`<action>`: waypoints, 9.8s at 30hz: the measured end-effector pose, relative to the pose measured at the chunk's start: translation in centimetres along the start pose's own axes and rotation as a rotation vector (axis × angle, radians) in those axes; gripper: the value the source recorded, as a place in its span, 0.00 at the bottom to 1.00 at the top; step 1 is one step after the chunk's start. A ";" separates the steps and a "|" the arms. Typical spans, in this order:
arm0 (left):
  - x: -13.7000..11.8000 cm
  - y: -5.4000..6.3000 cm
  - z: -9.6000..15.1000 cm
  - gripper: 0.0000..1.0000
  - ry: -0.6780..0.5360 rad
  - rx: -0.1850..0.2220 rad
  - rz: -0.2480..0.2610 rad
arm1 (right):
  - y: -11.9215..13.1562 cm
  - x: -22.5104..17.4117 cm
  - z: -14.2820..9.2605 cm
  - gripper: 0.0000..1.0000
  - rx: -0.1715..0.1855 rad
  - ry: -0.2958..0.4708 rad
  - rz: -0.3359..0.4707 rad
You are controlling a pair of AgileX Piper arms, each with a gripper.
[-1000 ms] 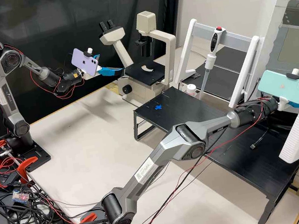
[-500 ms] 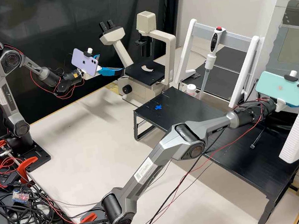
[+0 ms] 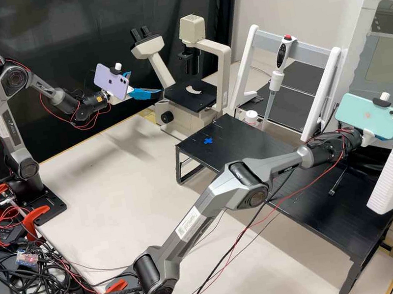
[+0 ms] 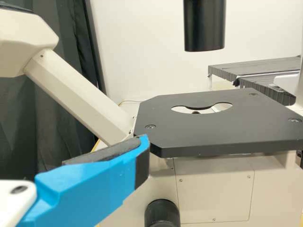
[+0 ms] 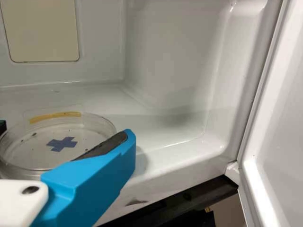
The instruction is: Move the petri dish to the microscope
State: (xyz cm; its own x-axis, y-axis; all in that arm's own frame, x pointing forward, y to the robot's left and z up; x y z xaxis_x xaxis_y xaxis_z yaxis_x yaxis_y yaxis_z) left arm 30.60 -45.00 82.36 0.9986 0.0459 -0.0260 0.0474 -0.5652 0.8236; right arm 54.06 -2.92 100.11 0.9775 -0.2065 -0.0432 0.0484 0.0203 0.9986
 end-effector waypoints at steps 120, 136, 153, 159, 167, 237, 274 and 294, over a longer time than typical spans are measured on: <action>0.0 0.0 0.0 1.00 0.000 0.000 0.000 | -4.5 -26.7 1.0 0.00 -0.145 0.345 -0.242; 0.0 0.0 0.0 1.00 0.000 0.000 0.000 | -10.8 -29.6 -5.9 0.00 -0.254 0.568 -0.385; 0.0 0.0 0.0 1.00 0.000 0.000 0.000 | -16.9 -27.8 -13.4 0.00 -0.226 0.576 -0.562; 0.0 0.0 0.0 1.00 0.000 0.000 0.000 | -18.2 -26.9 -15.5 0.00 -0.227 0.569 -0.581; 0.0 0.0 0.0 1.00 0.000 0.000 0.000 | -20.1 -25.3 -17.8 0.00 -0.243 0.551 -0.593; 0.0 0.0 0.0 1.00 0.000 0.000 0.000 | -36.0 -20.0 -29.1 0.00 -0.280 0.526 -0.451; 0.0 0.0 0.0 1.00 0.000 0.000 0.000 | -35.8 -14.4 -29.9 0.00 -0.222 0.431 -0.403; 0.0 0.0 0.0 1.00 0.000 0.000 0.000 | -37.3 -14.0 -29.9 0.00 -0.219 0.409 -0.465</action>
State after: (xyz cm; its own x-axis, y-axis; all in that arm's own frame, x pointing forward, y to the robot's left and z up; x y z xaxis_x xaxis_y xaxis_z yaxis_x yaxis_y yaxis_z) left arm 30.60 -45.00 82.36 0.9986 0.0459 -0.0260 0.0474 -0.5652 0.8236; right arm 44.68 28.51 62.58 0.8415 0.1456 -0.5202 0.4836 0.2262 0.8456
